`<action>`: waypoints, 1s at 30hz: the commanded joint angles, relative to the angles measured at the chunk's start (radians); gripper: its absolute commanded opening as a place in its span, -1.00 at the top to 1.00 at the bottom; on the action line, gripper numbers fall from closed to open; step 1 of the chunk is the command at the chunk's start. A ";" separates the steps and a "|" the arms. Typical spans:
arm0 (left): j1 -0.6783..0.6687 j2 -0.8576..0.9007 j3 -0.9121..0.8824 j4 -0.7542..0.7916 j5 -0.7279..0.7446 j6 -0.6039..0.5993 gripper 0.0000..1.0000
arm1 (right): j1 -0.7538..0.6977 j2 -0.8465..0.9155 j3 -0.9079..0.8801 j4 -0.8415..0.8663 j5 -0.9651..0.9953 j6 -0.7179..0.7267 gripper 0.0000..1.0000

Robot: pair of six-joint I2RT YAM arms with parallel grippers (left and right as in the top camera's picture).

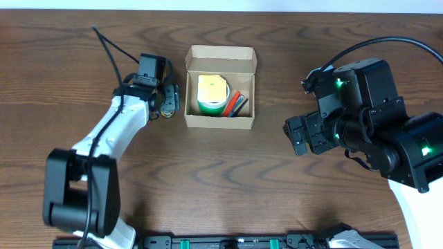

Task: Pack container
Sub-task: 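Move left gripper to the correction tape and grasp it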

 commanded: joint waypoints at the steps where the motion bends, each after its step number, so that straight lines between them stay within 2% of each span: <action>1: 0.012 0.058 -0.001 0.014 0.046 0.137 -0.50 | -0.007 -0.010 0.000 -0.002 0.003 -0.012 -0.99; 3: 0.012 0.081 -0.001 0.024 0.074 0.171 -0.50 | -0.007 -0.010 0.000 -0.002 0.003 -0.012 -0.99; 13: 0.012 0.156 -0.001 0.081 0.113 0.182 -0.55 | -0.007 -0.010 0.000 -0.002 0.003 -0.012 -0.98; 20: 0.012 0.202 -0.001 0.089 0.111 0.184 -0.47 | -0.007 -0.010 0.000 -0.002 0.003 -0.012 -0.99; 30: 0.013 0.205 0.000 0.088 0.093 0.180 0.16 | -0.007 -0.010 0.000 -0.002 0.003 -0.012 -0.98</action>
